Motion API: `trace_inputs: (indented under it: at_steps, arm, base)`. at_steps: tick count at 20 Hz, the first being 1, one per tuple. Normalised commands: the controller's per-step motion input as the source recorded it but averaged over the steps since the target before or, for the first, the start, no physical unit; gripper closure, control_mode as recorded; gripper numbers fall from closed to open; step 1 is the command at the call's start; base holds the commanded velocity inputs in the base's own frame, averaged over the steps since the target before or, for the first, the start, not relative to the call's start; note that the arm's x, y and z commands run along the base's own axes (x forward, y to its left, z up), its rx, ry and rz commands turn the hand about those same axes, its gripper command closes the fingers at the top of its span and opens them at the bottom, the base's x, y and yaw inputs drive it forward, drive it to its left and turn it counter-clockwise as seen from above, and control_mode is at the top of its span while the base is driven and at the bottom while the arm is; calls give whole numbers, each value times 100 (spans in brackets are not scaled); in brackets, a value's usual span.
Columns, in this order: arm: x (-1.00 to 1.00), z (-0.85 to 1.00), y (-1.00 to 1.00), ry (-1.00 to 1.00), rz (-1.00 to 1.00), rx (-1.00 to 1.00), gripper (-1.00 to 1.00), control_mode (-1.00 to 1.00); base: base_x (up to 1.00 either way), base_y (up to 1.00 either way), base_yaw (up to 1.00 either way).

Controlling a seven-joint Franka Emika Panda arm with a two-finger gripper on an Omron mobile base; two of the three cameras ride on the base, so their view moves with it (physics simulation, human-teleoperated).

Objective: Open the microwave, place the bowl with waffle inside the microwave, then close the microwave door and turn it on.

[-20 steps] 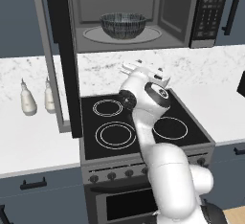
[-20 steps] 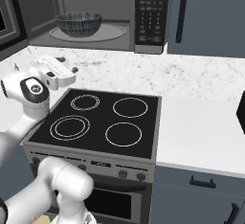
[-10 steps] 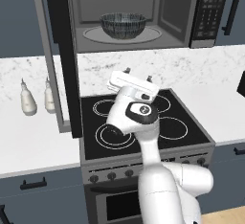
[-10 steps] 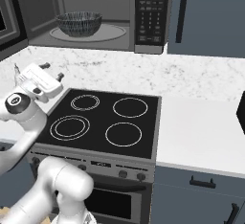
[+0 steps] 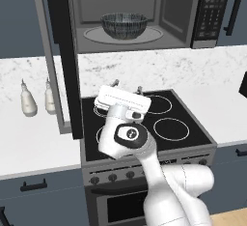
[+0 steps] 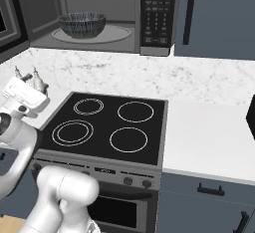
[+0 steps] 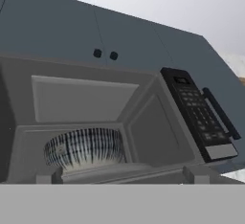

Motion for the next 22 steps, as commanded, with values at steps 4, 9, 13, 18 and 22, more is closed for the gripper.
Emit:
trace_inputs:
  at_steps: [4, 9, 13, 18, 22]
  arm:
    - [-39, 6, 94, 0, -3, -4, -100, -100]
    - [-2, 0, 14, 1, -1, -1, -100, -100]
    - [-17, 0, 35, 1, 0, 0, -100, -100]
    - [-2, 0, 49, 1, 0, 0, -100, -100]
    - [0, 2, 43, 0, 0, 0, -100, -100]
  base:
    - [0, 0, 0]
    - [0, 0, 0]
    - [0, 0, 0]
    - [0, 0, 0]
    - [0, 0, 0]
